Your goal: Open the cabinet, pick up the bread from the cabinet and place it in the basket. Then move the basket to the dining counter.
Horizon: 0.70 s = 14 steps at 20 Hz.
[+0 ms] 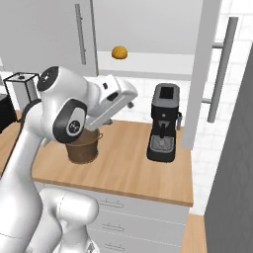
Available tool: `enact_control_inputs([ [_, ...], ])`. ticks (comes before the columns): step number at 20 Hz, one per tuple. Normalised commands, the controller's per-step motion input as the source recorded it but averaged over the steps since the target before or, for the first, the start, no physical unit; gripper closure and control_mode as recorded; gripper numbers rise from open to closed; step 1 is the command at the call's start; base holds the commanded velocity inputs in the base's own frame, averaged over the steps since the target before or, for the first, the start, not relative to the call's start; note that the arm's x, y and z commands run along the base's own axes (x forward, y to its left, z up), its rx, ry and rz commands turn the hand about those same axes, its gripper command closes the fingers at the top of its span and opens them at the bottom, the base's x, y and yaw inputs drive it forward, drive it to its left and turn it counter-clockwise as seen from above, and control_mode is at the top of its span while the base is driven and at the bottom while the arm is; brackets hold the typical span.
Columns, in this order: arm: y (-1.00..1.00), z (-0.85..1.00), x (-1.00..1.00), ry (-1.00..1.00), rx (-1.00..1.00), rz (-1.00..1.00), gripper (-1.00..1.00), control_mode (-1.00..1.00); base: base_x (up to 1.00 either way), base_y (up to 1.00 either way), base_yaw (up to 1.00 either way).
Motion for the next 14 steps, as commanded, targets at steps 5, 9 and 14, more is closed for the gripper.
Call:
enact_control_inputs([
  [5,0.54,-0.1,-0.02,0.17,0.14,0.05,-1.0,-1.0,0.0,0.0,0.0],
  [9,0.5,0.01,0.08,0.0,0.35,0.03,-1.0,-1.0,0.0,0.0,0.0],
  [14,0.76,0.11,0.71,-0.15,0.26,0.02,-1.0,-1.0,0.0,0.0,0.0],
])
